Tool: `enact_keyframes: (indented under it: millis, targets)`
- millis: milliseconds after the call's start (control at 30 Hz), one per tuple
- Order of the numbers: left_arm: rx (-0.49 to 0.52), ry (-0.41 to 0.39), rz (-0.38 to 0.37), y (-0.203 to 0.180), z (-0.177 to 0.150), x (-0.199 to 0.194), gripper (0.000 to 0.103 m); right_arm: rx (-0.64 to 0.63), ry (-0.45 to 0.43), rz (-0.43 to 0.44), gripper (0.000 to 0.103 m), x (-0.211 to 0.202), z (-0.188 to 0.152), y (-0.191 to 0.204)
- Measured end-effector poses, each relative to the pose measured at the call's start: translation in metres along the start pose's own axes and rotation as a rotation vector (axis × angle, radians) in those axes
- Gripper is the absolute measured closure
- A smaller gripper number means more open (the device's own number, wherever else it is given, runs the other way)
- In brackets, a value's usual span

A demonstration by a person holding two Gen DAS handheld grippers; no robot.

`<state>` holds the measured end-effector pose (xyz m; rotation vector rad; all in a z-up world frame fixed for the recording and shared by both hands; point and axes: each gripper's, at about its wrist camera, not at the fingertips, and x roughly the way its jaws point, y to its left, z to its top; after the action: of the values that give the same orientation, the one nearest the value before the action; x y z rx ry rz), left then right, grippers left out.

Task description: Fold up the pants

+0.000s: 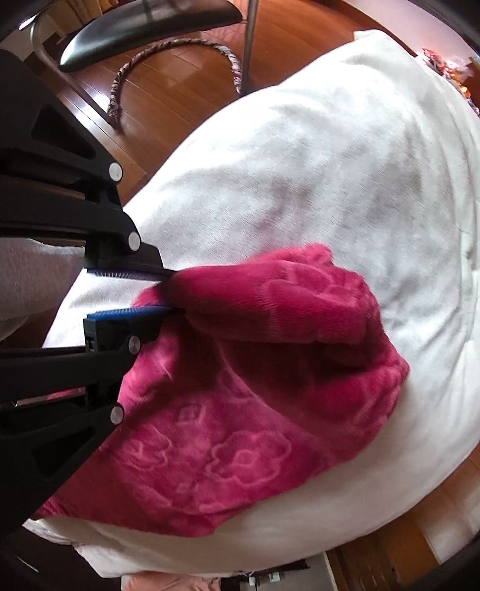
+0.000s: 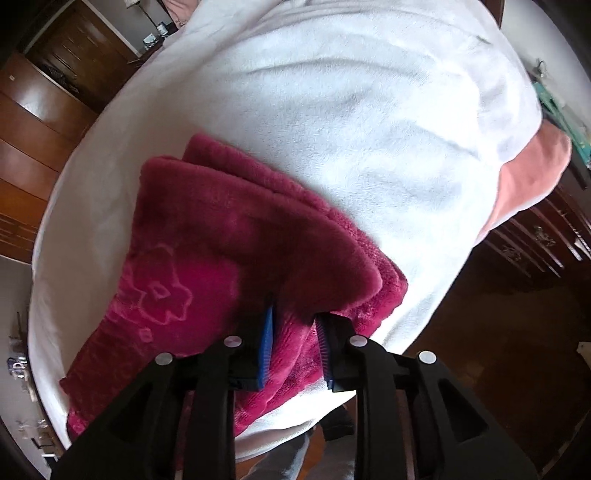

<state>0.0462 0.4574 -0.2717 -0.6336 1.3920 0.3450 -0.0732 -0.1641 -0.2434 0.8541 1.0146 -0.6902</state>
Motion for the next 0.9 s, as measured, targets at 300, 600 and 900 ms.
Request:
enact_keyframes:
  millis: [300,600,900]
  targets:
    - [-0.029,0.018,0.018,0.000,-0.017,0.001,0.082,-0.032,-0.006,0.017,0.093,-0.002,0.002,0.009]
    - [0.001,0.016,0.028,-0.026,-0.029,-0.001,0.069,-0.067,0.011,-0.084,0.093,0.017,-0.025,-0.015]
    - [0.063,-0.012,0.035,-0.058,-0.033,-0.012,0.055,-0.103,-0.114,-0.111,0.070,-0.026,-0.004,-0.023]
